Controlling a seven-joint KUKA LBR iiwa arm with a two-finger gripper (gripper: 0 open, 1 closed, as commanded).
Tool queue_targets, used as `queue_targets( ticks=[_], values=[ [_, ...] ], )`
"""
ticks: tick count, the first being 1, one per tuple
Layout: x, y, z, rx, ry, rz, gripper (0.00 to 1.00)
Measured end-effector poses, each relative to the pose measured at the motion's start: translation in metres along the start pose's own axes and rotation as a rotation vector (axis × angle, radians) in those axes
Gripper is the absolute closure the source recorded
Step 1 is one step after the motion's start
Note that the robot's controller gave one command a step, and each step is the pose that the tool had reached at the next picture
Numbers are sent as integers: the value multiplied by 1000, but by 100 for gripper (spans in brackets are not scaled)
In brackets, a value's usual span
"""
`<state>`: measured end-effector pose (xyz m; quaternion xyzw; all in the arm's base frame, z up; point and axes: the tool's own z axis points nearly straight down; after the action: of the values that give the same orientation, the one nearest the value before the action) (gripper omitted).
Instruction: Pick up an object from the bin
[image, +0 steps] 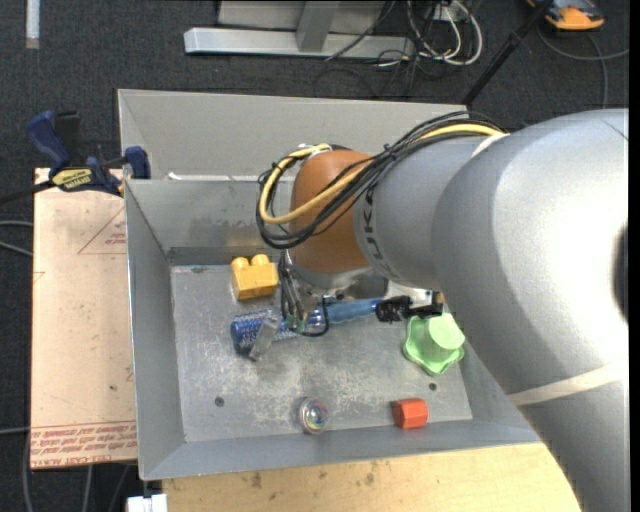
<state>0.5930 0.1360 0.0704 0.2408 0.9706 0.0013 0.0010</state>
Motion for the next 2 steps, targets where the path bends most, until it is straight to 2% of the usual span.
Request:
queue_targets(
  ticks=[1,2],
  values=[
    [0,0,0,-2,0,0,0],
    [0,0,1,-1,2,0,100]
  ],
)
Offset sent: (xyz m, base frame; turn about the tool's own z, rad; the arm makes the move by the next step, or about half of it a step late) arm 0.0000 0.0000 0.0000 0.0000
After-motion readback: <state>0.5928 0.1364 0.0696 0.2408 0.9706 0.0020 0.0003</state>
